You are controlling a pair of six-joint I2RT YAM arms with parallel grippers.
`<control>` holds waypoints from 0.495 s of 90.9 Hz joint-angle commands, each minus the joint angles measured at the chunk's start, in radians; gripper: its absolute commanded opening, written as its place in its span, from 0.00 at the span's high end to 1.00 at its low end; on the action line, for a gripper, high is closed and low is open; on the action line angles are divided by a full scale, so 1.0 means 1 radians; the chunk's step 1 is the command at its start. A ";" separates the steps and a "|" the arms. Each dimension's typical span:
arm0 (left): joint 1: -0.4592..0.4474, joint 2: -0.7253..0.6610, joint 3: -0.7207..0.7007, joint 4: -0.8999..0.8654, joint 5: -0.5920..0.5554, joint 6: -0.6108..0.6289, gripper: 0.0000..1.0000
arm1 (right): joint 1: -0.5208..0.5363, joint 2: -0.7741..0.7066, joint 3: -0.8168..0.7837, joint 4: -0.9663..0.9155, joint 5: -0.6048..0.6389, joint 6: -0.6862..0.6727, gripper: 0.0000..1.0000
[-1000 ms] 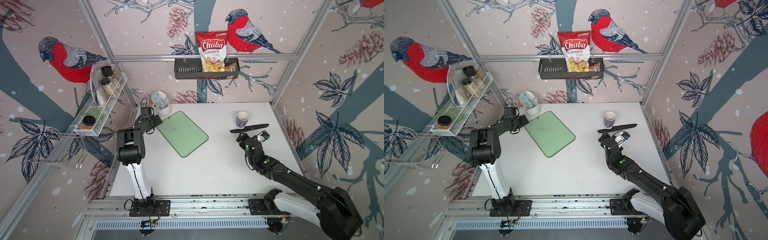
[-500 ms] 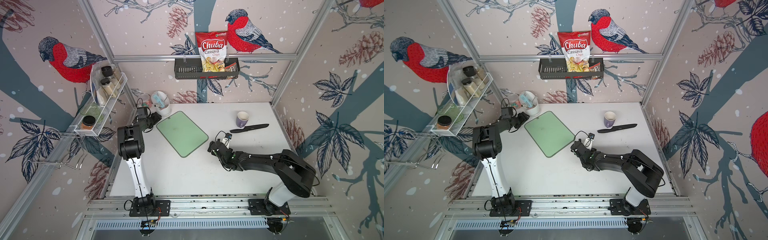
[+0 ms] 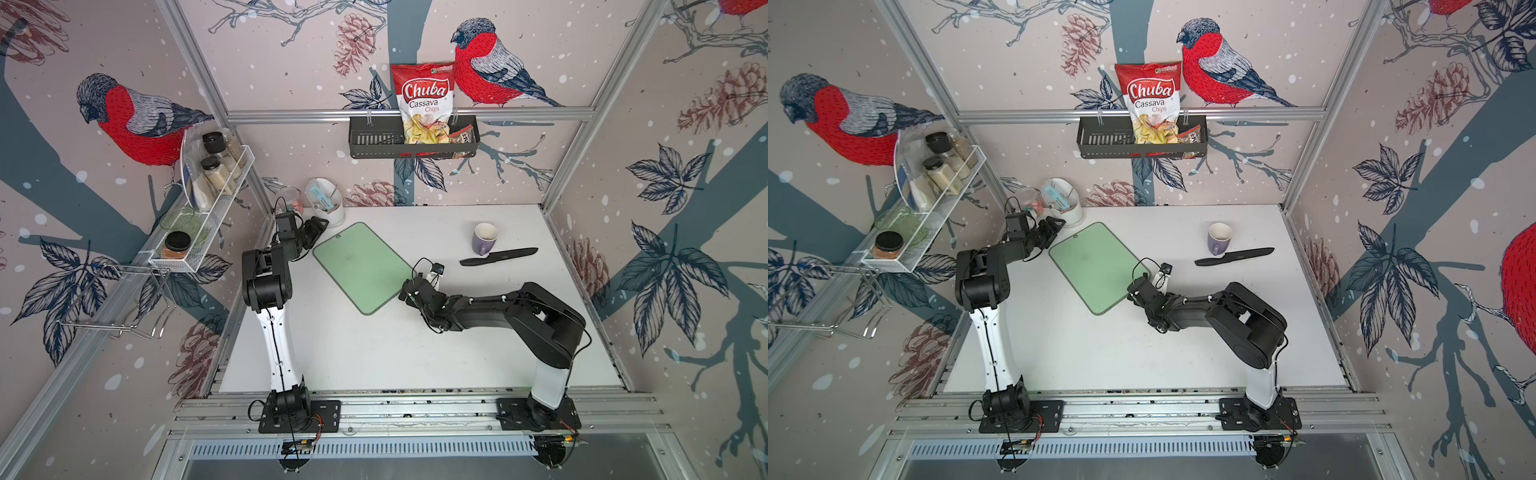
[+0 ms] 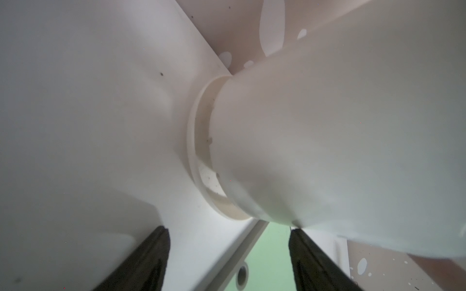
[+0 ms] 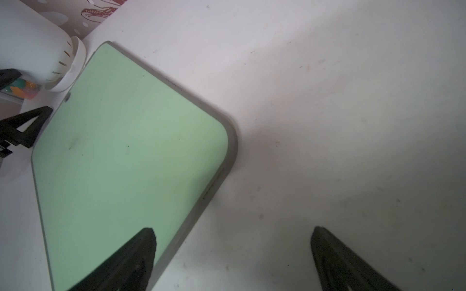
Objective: Align the knife with the edge of the cutting board
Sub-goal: Adjust the distractor at the corner of the board, then move the work surface to the center of the board.
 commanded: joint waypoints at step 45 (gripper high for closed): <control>-0.084 0.043 0.095 -0.362 0.020 0.063 0.19 | -0.065 0.050 -0.023 -0.101 -0.209 0.136 0.02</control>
